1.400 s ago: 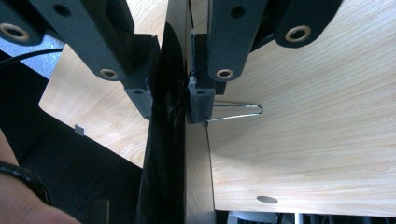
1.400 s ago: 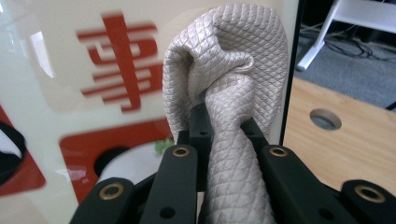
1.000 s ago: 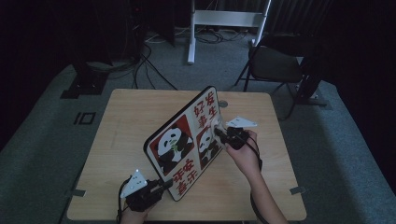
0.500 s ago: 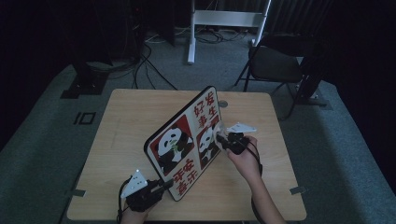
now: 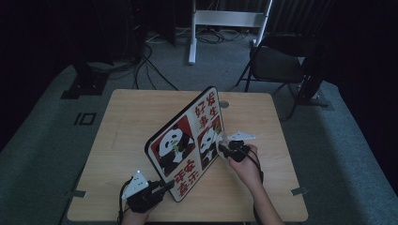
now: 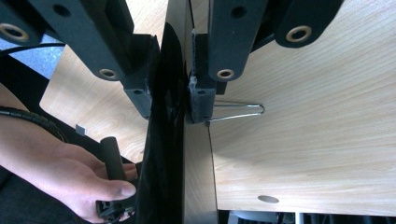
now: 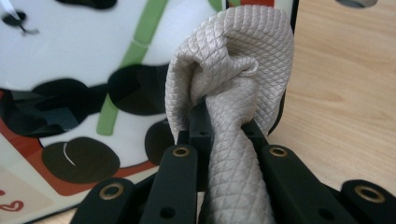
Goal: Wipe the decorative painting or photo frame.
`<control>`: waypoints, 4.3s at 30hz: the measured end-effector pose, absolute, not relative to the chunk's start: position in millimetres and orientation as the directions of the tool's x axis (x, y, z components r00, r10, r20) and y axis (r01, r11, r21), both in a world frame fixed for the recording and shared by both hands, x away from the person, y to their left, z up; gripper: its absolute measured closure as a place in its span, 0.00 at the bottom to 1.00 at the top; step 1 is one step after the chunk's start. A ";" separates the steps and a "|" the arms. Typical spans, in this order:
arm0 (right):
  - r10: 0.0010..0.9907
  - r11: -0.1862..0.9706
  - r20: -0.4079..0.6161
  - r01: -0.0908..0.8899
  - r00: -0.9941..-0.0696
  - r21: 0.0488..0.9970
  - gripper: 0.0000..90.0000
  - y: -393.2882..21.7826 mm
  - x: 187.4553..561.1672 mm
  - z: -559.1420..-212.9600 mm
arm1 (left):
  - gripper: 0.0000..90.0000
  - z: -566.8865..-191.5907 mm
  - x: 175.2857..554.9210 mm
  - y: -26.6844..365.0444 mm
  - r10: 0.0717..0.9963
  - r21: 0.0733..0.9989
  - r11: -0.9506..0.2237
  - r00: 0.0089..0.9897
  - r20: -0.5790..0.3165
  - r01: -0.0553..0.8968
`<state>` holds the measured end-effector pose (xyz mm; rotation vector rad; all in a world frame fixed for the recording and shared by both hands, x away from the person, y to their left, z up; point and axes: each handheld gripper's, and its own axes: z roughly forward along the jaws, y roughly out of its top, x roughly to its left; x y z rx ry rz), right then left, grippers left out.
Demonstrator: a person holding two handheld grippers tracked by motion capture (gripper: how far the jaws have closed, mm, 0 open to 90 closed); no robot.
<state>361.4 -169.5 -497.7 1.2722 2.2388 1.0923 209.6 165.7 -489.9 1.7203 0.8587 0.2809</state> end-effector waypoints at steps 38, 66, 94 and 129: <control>0.848 0.254 0.087 0.545 -0.522 0.799 0.91 -183.7 346.7 -478.9 | 0.85 -490.2 209.6 165.0 0.668 0.911 -0.094 0.704 -0.241 0.401; 0.798 0.163 0.039 0.278 -0.601 0.947 0.91 -157.2 341.7 -357.9 | 0.85 -490.0 209.7 164.8 0.670 0.910 -0.091 0.702 -0.244 0.404; 0.777 0.223 -0.001 0.274 -0.630 0.935 0.91 -124.9 361.9 -352.7 | 0.85 -489.5 211.1 164.8 0.668 0.910 -0.101 0.705 -0.238 0.403; 0.803 0.290 0.032 0.437 -0.595 0.852 0.91 -149.1 354.9 -441.0 | 0.85 -489.7 210.9 163.4 0.666 0.910 -0.103 0.707 -0.237 0.402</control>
